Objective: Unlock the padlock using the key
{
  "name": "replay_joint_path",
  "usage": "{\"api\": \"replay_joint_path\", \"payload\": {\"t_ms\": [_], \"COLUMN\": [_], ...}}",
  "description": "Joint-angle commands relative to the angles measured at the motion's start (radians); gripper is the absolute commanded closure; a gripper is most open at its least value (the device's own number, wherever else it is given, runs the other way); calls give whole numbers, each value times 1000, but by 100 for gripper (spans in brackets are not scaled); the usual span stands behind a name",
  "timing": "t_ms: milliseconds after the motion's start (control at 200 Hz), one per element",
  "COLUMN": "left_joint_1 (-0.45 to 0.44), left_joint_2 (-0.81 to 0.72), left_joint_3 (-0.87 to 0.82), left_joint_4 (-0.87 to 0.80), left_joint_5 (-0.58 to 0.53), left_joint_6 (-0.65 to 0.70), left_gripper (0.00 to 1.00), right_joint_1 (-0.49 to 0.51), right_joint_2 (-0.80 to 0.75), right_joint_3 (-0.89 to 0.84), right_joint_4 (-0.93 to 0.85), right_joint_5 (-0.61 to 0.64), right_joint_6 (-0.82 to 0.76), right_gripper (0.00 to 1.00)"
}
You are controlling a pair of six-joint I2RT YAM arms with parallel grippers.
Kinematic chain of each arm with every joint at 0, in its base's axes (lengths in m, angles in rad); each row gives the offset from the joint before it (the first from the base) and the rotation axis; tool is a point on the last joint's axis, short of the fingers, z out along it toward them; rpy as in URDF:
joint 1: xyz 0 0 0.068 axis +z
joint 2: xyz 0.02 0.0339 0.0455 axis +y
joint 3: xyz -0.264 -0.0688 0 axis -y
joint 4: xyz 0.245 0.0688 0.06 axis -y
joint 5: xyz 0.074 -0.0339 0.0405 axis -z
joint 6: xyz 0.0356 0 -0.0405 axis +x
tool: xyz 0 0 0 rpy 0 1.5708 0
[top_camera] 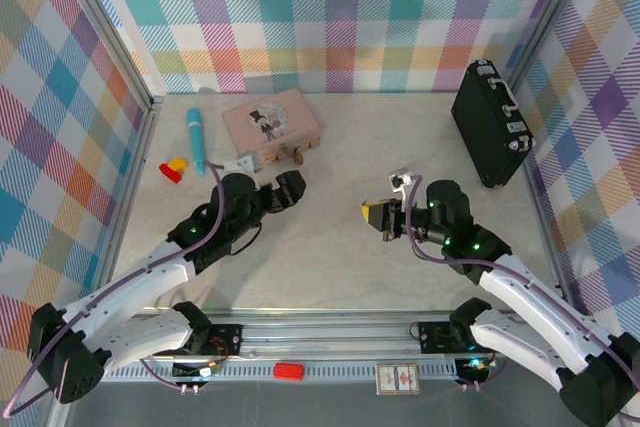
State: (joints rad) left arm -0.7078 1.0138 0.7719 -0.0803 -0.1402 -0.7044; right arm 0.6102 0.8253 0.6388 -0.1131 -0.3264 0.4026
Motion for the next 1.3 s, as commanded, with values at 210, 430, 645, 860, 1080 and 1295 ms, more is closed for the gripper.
{"api": "replay_joint_path", "payload": {"t_ms": [210,430,645,860,1080,1295], "left_joint_1": [8,8,3,-38,-69,-69], "left_joint_2": [29,29,-59,-108,-63,-22], "left_joint_3": [-66,-96,-121,-243,-252,-255], "left_joint_4": [161,209,140,437,605,674], "left_joint_5": [209,283,247,242,270,352], "left_joint_6": [-154,-132,189,526,818,962], "left_gripper": [7,8,16,26,27,40], "right_joint_1": [23,28,28,84,130,141], "right_joint_2": [60,133,142,191,242,240], "right_joint_3": [-133,-60,-1,50,101,108], "right_joint_4": [533,591,540,529,523,504], "right_joint_5": [-122,-117,-75,-24,-27,-23], "right_joint_6": [154,215,321,473,527,533], "right_gripper": [100,100,100,100,100,100]}}
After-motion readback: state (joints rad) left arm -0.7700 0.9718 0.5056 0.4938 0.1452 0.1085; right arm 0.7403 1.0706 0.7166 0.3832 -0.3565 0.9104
